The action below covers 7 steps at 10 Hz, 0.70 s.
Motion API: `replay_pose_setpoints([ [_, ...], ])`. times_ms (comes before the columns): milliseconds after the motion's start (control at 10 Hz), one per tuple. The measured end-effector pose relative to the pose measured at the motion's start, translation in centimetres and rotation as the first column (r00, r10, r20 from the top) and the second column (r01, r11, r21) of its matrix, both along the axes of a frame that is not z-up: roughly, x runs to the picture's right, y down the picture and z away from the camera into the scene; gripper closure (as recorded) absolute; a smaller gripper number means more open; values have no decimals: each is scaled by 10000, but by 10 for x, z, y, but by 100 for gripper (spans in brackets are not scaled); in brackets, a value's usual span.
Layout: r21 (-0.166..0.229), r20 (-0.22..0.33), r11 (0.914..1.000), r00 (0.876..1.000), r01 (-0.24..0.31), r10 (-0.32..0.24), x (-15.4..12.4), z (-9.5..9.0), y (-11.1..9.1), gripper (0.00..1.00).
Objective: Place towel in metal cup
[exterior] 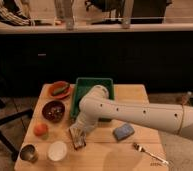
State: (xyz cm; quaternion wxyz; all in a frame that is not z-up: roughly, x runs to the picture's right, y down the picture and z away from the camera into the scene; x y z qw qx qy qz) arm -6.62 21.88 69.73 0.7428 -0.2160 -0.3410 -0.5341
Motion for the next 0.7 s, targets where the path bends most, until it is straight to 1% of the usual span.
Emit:
replay_pose_setpoints([
  [500, -2, 18, 10000, 10000, 6, -6, -1, 0, 0, 100],
  [700, 49, 204, 10000, 9998, 27, -28, -3, 0, -2, 100],
])
